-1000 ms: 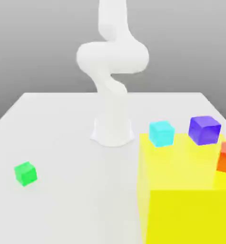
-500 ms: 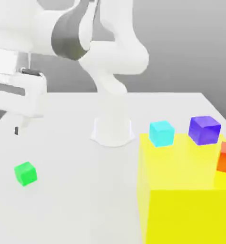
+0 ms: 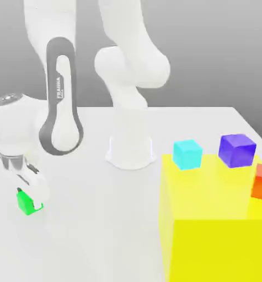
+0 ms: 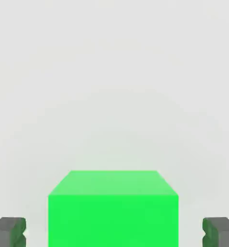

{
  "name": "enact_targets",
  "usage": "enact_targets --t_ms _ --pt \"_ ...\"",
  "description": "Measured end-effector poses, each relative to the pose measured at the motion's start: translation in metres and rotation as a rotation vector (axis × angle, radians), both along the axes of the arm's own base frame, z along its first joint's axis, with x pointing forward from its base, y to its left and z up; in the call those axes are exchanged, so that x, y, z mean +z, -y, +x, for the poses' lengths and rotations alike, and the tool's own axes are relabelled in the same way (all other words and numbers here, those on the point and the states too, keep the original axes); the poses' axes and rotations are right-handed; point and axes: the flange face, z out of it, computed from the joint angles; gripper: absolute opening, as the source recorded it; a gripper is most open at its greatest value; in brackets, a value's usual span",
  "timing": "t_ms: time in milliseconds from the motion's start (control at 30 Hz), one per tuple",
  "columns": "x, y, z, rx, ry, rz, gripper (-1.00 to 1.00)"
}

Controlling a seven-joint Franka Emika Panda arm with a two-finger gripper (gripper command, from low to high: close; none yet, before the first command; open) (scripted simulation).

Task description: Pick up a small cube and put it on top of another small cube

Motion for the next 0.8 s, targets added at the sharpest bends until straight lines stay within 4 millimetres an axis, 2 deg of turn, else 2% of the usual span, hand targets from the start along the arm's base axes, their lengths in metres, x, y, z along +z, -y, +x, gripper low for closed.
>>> enact_targets --t_ms 167,367,400,533,633,733,800 --pt "0.000 0.000 0.000 0.000 0.000 0.001 -1.00" --pt "0.052 0.000 0.001 0.000 0.001 0.001 -1.00" --pt "0.061 -0.004 0.011 0.010 0.003 0.003 -1.00" --pt "0.101 -0.064 0.104 0.128 0.012 0.009 -1.00" --pt "0.136 -0.125 0.165 0.194 0.017 0.015 -1.00" --pt "0.175 -0.202 0.210 0.257 0.018 0.019 -1.00" --pt "0.202 -0.271 0.231 0.324 0.017 0.022 -1.00"
